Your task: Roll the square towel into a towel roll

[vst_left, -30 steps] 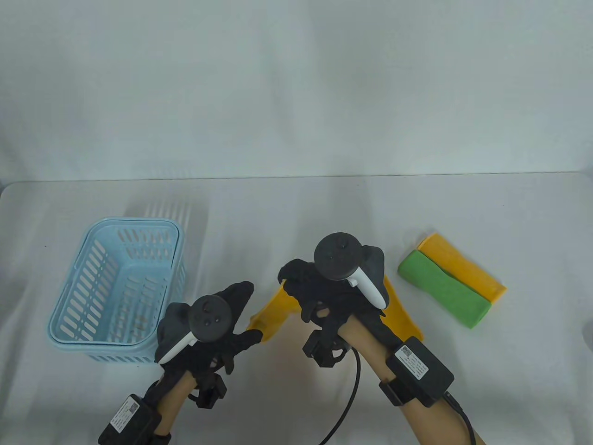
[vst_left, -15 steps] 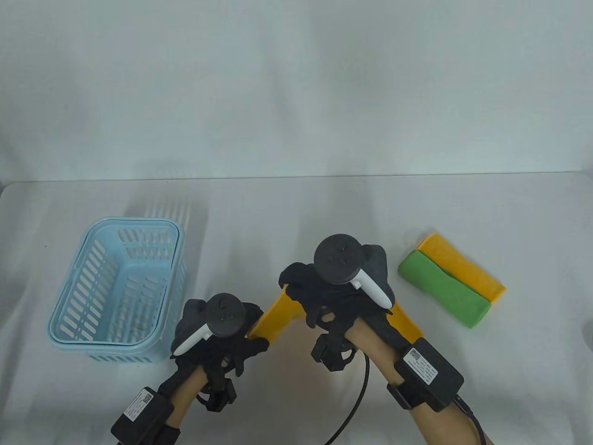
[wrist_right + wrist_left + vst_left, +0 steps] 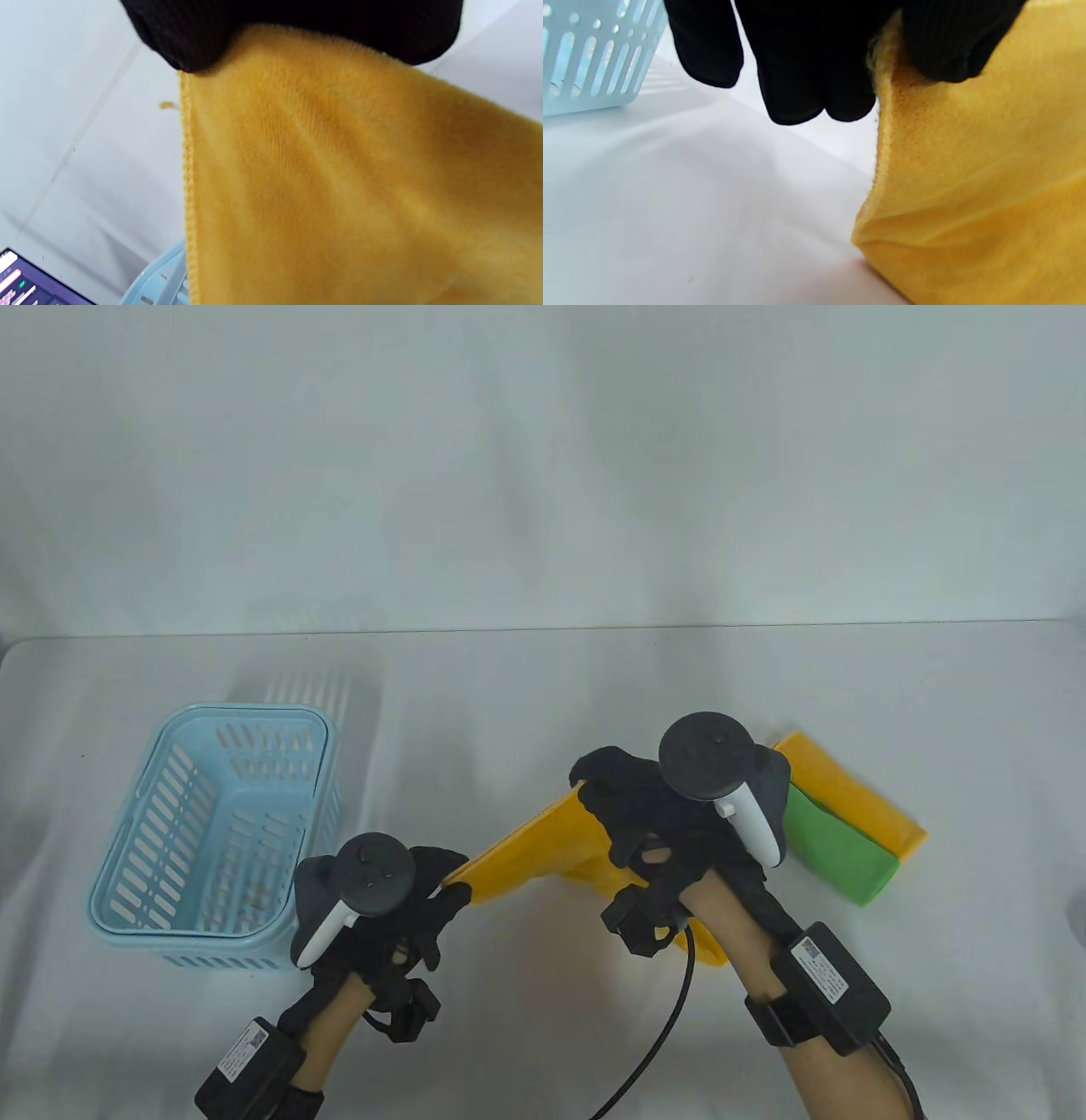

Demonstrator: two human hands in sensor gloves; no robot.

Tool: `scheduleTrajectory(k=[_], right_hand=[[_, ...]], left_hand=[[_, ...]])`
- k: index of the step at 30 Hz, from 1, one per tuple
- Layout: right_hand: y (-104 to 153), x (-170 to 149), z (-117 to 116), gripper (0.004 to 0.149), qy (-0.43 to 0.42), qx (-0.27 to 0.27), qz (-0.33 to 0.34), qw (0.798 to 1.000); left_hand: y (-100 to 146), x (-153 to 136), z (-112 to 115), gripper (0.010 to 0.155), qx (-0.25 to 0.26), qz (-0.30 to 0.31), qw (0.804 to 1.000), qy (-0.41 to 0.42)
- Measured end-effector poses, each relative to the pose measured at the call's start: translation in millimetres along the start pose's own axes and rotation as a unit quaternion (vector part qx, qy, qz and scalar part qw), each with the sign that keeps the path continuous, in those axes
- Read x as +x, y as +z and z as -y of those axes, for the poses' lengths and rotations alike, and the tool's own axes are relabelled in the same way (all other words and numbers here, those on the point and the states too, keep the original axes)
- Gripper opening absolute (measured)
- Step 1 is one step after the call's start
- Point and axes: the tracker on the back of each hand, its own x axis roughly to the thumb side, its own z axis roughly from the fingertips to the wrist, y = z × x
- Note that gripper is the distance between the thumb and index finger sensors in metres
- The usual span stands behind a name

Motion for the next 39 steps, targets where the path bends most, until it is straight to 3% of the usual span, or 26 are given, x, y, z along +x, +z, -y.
scheduleTrajectory(k=[11,25,33,39], right_hand=[[10.8,-13.8,30.1,0.038,-0.052,-0.034,-0.007,0.998],[37.1,23.4,100.5,0.038,-0.135,-0.093,0.036,0.986],[59.6,36.5,115.6,0.038,-0.205,-0.078,0.067,0.973],[55.0,50.6,129.8,0.038,-0.219,-0.08,0.078,0.969]], left_hand=[[5.8,12.9,-49.0,0.044,0.072,0.027,0.992,0.099],[2.1,93.5,-152.4,0.044,0.104,0.09,0.984,0.114],[31.7,122.1,-181.4,0.044,0.14,0.15,0.972,0.116],[37.1,136.7,-198.8,0.044,0.147,0.176,0.964,0.133]])
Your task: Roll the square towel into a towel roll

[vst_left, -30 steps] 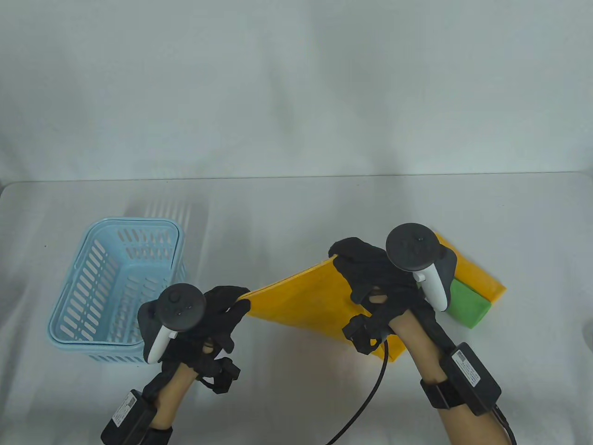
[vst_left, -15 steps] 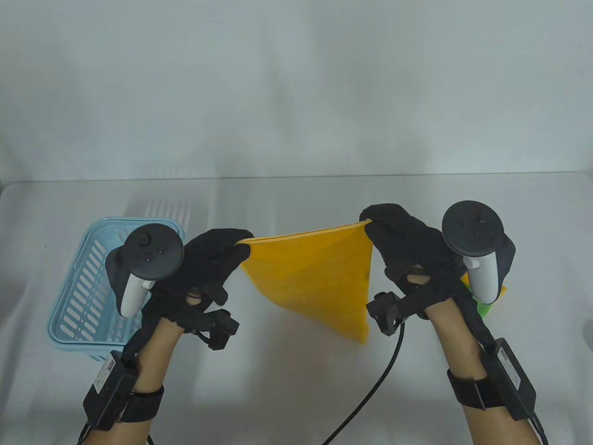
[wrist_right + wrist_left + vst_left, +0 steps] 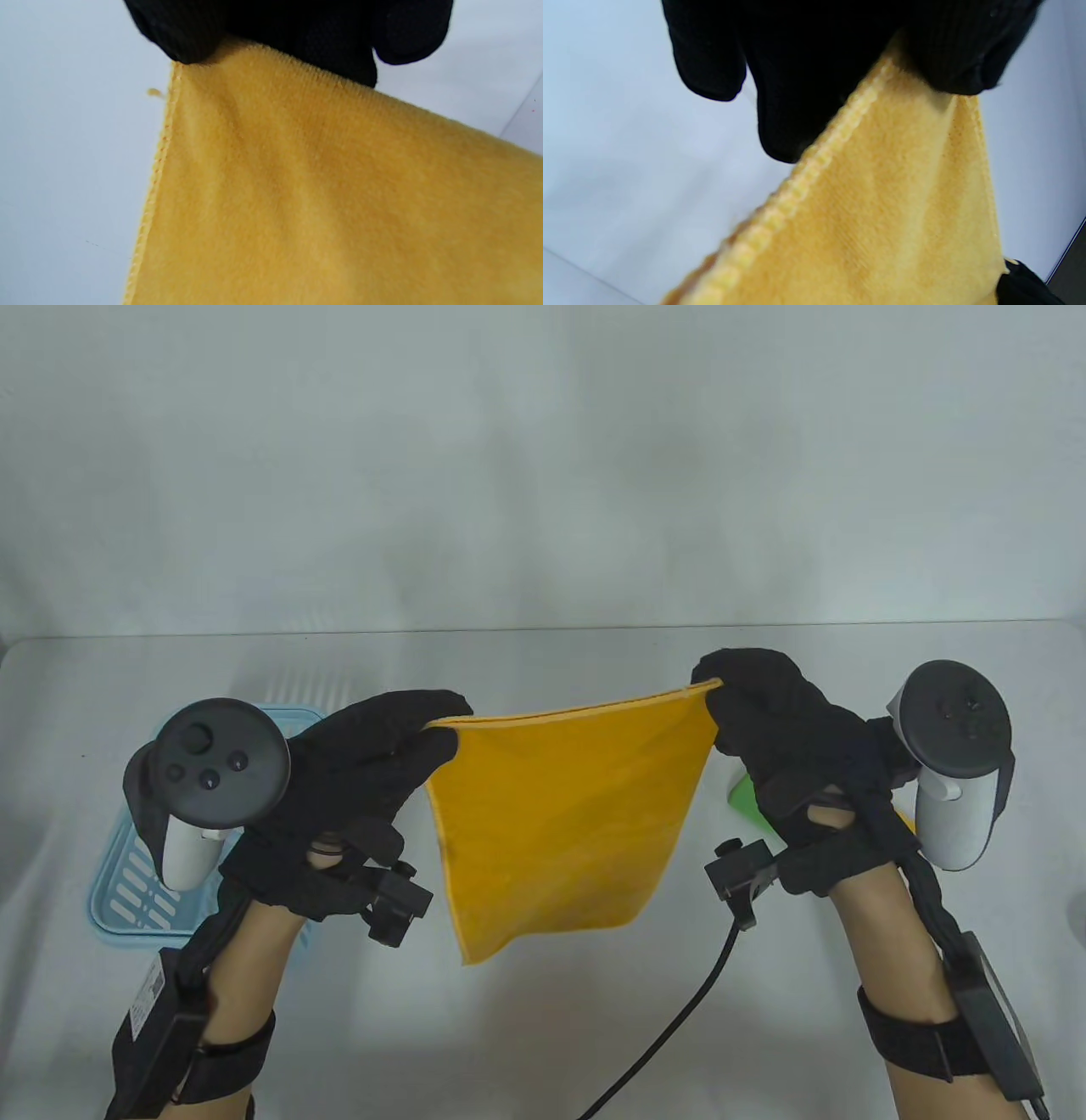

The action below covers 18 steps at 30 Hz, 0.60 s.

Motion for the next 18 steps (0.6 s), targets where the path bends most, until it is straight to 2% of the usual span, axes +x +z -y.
scheduleTrajectory(k=[4,8,11,13,15,18], right_hand=[[-29.4,-8.5,-3.1,0.038,0.031,-0.007,-0.045,0.999],[-74.1,-51.9,-16.8,0.038,0.09,-0.028,-0.129,0.987],[-96.1,-76.1,-23.5,0.038,0.119,-0.052,-0.168,0.977],[-108.8,-74.0,-19.7,0.037,0.113,-0.066,-0.171,0.976],[-114.4,-58.1,-11.7,0.037,0.091,-0.081,-0.141,0.983],[-114.4,-40.1,-2.9,0.037,0.075,-0.092,-0.097,0.988]], left_hand=[[-31.0,-17.7,5.7,0.044,-0.024,-0.055,0.998,-0.029],[-71.0,-71.6,36.8,0.044,-0.09,-0.157,0.982,-0.056],[-90.0,-98.0,57.7,0.043,-0.096,-0.205,0.971,-0.081],[-102.2,-95.0,57.5,0.044,-0.071,-0.199,0.972,-0.106],[-108.8,-79.9,48.4,0.044,-0.03,-0.17,0.979,-0.105],[-111.9,-61.3,37.3,0.044,-0.011,-0.139,0.984,-0.112]])
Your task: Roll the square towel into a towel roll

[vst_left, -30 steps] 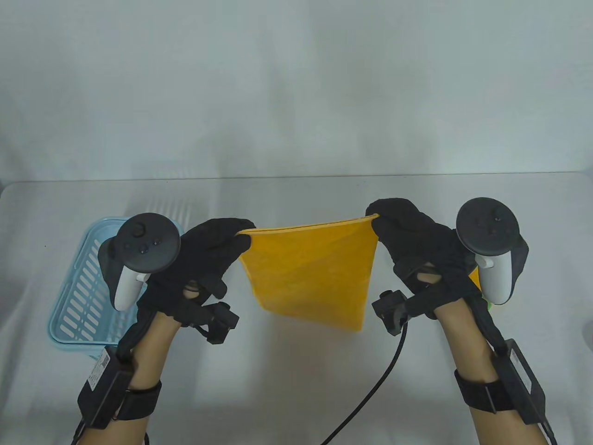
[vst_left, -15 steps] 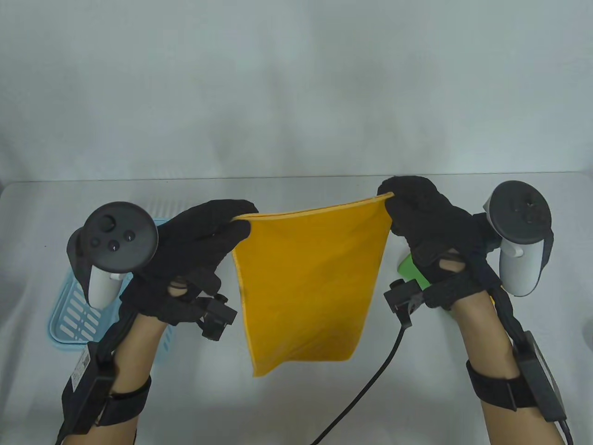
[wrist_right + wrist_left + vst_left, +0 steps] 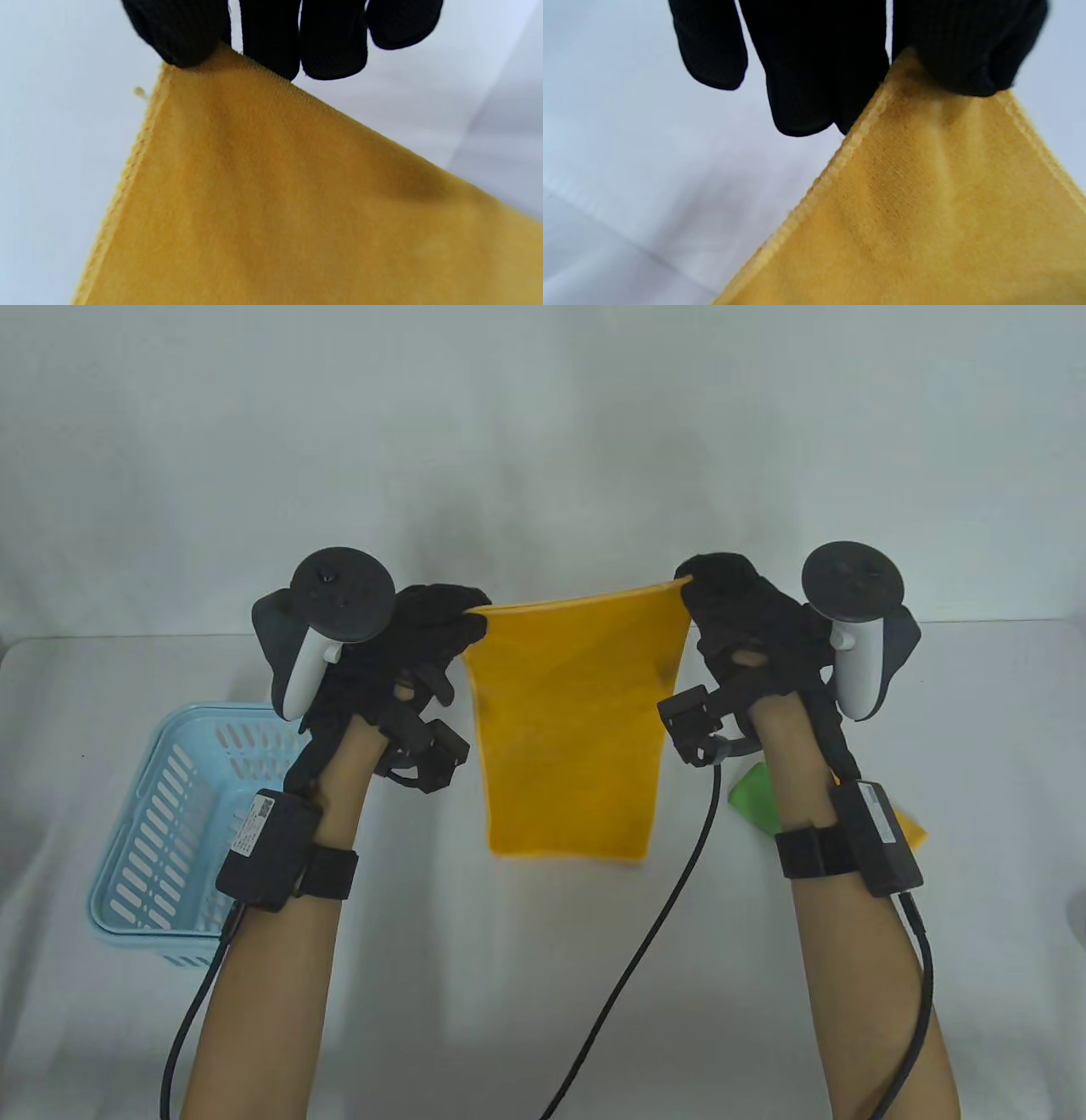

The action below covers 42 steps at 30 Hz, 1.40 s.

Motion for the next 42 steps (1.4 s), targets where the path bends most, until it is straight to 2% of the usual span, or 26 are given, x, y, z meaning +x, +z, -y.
scheduleTrajectory(k=[2,4,10,14,19,24,29,35,42], right_hand=[[0.9,-2.1,0.3,0.037,0.009,0.0,0.006,1.0],[0.1,-16.8,-6.1,0.037,0.037,0.001,0.004,0.999],[7.0,-87.3,-40.4,0.037,0.078,0.041,-0.042,0.995],[25.7,-131.9,-56.8,0.038,0.085,0.075,-0.064,0.992],[56.8,-178.9,-63.5,0.038,0.08,0.123,-0.085,0.985],[86.3,-211.8,-61.6,0.038,0.096,0.167,-0.1,0.976],[108.9,-232.9,-60.6,0.038,0.116,0.194,-0.106,0.968],[119.2,-251.5,-66.3,0.038,0.15,0.226,-0.12,0.955],[127.3,-266.5,-79.7,0.039,0.213,0.282,-0.138,0.925]], left_hand=[[1.2,0.7,2.1,0.044,-0.005,0.003,1.0,-0.023],[3.1,-7.8,17.2,0.044,-0.022,-0.005,0.998,-0.054],[17.7,-56.4,83.7,0.045,-0.075,-0.049,0.989,-0.114],[39.1,-84.3,115.0,0.045,-0.119,-0.059,0.985,-0.109],[73.2,-104.0,144.4,0.045,-0.181,-0.044,0.977,-0.109],[108.1,-112.1,164.8,0.045,-0.223,-0.026,0.968,-0.114],[133.5,-115.1,176.6,0.045,-0.241,-0.013,0.963,-0.121],[146.1,-126.4,198.6,0.045,-0.277,-0.016,0.952,-0.133],[153.9,-134.4,218.3,0.046,-0.321,-0.011,0.929,-0.186]])
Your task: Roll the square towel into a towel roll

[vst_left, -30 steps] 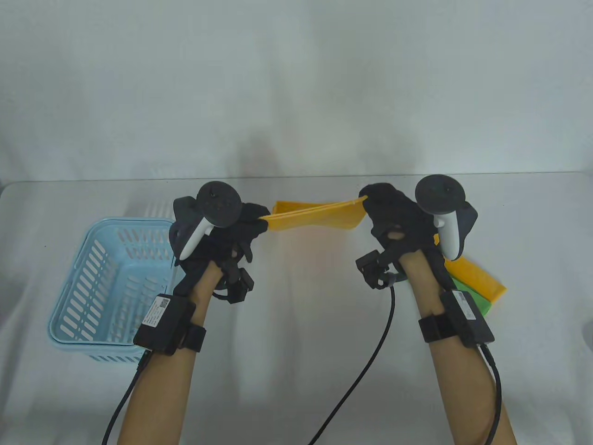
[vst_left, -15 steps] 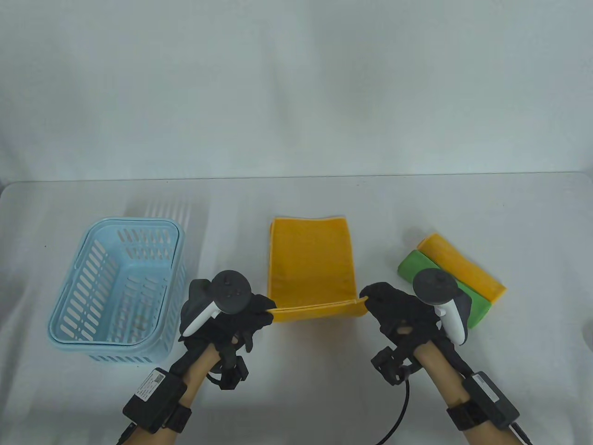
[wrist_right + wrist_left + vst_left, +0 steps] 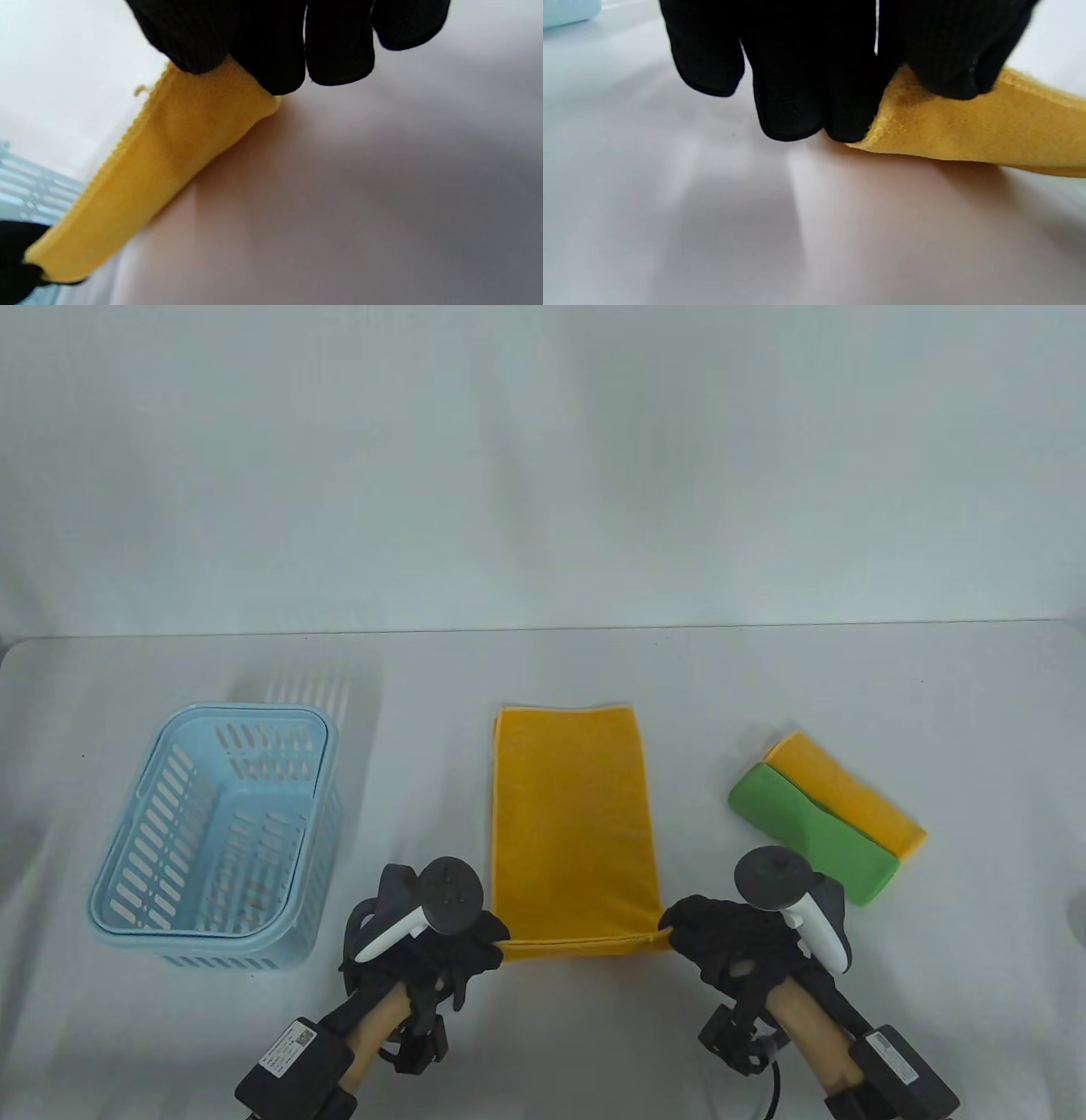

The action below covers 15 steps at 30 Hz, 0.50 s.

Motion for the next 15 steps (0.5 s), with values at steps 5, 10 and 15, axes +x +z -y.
scheduleTrajectory(k=[5,10,15], right_hand=[[-6.8,-3.2,-15.5,0.039,0.045,0.04,-0.024,0.998],[-7.3,-1.2,-17.8,0.039,0.063,0.048,-0.023,0.997],[-16.2,-6.9,-15.0,0.039,0.026,0.017,-0.042,0.999]], left_hand=[[-3.4,1.7,10.0,0.047,-0.033,0.0,0.999,-0.044],[-8.6,-1.7,16.4,0.046,-0.066,-0.006,0.997,-0.041],[-21.5,-12.9,14.8,0.046,-0.072,-0.038,0.996,0.019]])
